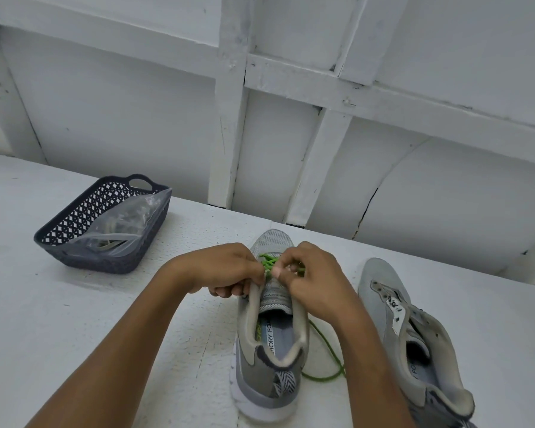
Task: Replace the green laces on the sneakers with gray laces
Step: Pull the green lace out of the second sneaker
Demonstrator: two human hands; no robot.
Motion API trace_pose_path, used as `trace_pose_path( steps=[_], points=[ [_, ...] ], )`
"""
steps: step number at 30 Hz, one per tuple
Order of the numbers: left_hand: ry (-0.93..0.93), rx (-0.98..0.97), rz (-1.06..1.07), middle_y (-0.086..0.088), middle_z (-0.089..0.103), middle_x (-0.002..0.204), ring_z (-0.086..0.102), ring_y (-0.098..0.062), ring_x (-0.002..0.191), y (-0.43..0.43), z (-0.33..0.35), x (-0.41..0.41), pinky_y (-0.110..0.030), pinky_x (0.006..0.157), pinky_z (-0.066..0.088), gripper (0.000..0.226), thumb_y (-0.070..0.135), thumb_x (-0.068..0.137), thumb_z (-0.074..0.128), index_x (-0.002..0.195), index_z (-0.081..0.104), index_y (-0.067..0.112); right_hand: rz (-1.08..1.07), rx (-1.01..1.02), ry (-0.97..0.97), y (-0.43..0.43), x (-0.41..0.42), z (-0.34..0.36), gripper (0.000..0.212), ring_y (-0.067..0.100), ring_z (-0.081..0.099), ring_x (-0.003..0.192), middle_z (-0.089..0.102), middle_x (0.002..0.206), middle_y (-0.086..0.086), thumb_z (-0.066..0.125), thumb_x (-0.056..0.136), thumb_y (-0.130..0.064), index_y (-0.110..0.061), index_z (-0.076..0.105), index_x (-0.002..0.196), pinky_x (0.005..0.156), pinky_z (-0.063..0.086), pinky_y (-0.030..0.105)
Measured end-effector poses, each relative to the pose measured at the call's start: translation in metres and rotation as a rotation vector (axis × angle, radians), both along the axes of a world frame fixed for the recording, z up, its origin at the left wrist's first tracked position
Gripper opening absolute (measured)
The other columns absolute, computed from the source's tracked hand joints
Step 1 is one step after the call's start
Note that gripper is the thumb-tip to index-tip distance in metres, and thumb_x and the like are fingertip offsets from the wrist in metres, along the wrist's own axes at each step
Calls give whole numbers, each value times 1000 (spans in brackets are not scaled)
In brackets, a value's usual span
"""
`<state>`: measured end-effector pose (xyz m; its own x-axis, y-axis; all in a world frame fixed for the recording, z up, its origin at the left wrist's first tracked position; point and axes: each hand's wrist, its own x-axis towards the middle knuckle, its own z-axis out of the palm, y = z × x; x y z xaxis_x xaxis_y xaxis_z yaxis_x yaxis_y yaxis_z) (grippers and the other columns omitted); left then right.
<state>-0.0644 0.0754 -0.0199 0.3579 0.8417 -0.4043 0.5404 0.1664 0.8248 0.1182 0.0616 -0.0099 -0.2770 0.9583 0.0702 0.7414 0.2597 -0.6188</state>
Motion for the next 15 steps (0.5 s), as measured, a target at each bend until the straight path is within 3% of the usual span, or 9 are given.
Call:
trace_pose_path(
  steps=[3,5,8,10,12,15],
  points=[
    [2,-5,0,-5,48,56,31,-18,45,1,0,-1,-22,45,21,22,19,89,57,72,62,7,-76,-27,358,0,6,1,15,0,60,86,67,91,-8,58,98,-17,-22,61,84,77,44,18],
    [8,-5,0,-6,48,56,32,-18,45,1,-1,-1,-22,45,21,21,21,88,58,75,63,6,-78,-143,673,-1,8,6,17,12,69,92,75,93,-1,49,103,-15,-14,56,88,84,53,27],
    [4,-7,-4,-7,47,57,31,-19,44,0,-1,-1,-22,45,20,21,28,79,60,72,61,8,-70,-292,930,-4,10,12,20,22,67,63,66,65,3,40,106,-15,-10,49,88,68,56,30],
    [1,-8,-4,-7,47,57,31,-19,45,0,-2,-1,-23,45,20,21,25,84,60,72,61,8,-121,-260,902,-5,12,12,21,15,45,47,46,52,-4,46,104,-15,-11,49,84,54,45,27],
    [-4,-10,-1,-6,48,57,32,-19,46,1,-2,-1,-23,45,21,21,21,88,59,74,62,7,-138,-186,789,-6,14,13,21,9,32,45,38,51,-9,59,98,-19,-9,55,79,50,35,24],
    [-10,-11,-5,-6,48,57,32,-19,46,0,-1,-1,-23,45,21,20,23,86,59,74,62,7,-52,-114,411,-8,13,15,14,1,42,46,48,49,-17,76,85,-22,-12,69,78,51,32,10]
  ],
)
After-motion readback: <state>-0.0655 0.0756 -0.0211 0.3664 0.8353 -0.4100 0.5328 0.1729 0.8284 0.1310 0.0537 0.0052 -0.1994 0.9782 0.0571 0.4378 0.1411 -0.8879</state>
